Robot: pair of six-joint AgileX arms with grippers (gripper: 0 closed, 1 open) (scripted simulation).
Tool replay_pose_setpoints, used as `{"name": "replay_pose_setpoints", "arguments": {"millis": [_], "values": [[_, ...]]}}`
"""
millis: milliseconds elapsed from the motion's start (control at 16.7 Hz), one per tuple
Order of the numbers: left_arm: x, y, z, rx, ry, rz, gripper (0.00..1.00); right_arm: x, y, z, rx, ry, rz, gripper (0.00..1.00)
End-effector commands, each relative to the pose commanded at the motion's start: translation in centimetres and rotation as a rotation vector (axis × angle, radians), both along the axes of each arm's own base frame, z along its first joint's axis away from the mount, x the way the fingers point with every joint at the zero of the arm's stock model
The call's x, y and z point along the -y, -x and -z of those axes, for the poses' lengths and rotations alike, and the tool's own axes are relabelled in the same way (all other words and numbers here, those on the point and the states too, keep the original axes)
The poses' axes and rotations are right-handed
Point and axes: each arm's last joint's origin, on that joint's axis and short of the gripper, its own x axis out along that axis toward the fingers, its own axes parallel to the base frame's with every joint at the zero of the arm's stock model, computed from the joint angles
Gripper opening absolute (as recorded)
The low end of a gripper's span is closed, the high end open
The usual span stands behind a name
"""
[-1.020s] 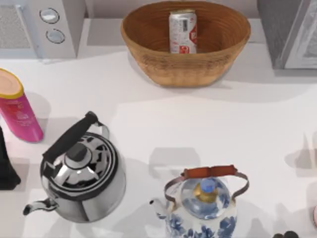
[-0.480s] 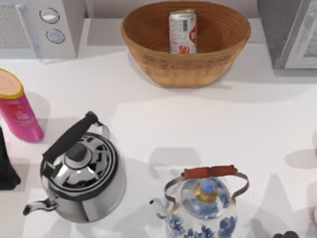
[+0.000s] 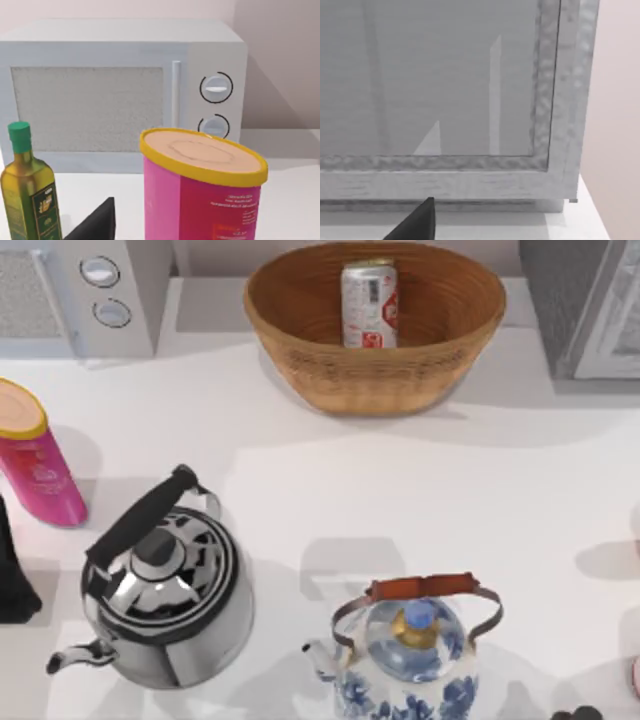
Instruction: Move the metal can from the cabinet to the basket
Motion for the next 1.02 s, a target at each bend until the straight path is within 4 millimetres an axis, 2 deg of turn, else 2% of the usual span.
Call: {"name": "replay_pose_setpoints", "arguments": {"millis": [420,600,840,1020], "values": [[0.0,0.0,0.0,0.0,0.0,0.0,1.0,0.3,0.2,0.2,0.0,0.0,-0.002,1.0],[0.0,0.0,0.0,0.0,0.0,0.0,1.0,1.4,-0.4,-0.8,0.001,0.003,-0.007,1.0],[0.0,0.0,0.0,0.0,0.0,0.0,1.0,4.6,-2.0,-4.9,0.001,0.003,-0.011,1.0],[0.0,0.0,0.0,0.0,0.0,0.0,1.0,6.8,-3.0,-9.9,-0.006,-0.008,-0.008,1.0]]}}
